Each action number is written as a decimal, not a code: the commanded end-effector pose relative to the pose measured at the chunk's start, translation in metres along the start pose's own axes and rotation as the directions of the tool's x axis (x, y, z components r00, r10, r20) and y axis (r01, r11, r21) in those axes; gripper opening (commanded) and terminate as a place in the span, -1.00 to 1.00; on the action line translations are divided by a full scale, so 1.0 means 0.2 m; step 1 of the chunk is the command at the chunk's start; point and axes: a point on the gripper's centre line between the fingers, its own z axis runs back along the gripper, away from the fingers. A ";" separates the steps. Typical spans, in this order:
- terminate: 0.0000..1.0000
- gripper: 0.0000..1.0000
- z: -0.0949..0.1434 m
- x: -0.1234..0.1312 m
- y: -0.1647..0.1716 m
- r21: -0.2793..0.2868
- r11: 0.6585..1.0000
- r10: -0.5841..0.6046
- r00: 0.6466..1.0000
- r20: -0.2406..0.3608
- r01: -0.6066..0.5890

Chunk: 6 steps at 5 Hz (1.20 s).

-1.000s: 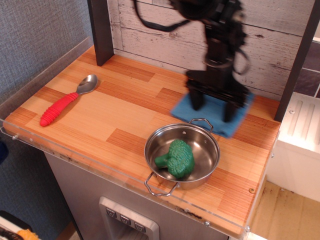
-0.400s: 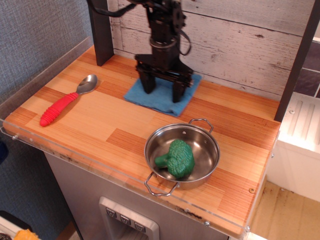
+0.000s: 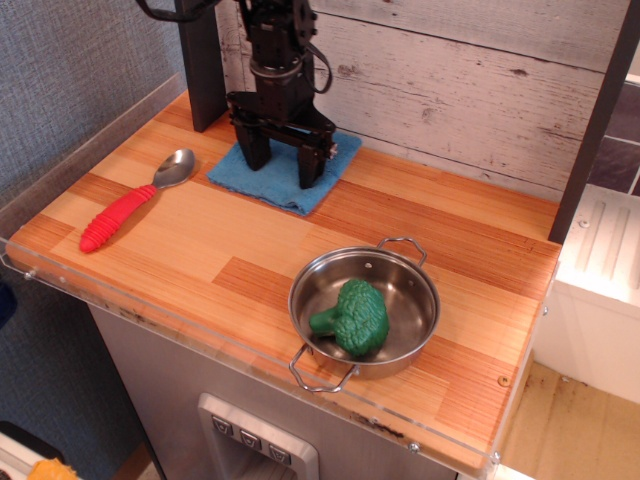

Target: Slide the blue cloth to the left a little bit.

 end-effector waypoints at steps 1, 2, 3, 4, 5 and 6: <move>-1.00 1.00 0.16 0.03 -0.02 -0.081 0.996 -0.025 0.998 0.053 0.029; -1.00 1.00 0.32 0.09 -0.03 -0.111 0.993 -0.033 0.993 0.109 0.045; -1.00 1.00 0.46 0.07 -0.02 -0.114 0.992 -0.038 0.988 0.151 0.056; -1.00 1.00 0.52 0.01 -0.04 -0.097 0.993 -0.055 0.987 0.154 0.071; -1.00 1.00 0.53 -0.08 -0.05 -0.077 0.993 -0.076 0.990 0.118 0.086; -1.00 1.00 0.52 -0.14 -0.04 -0.052 0.996 -0.068 0.992 0.104 0.073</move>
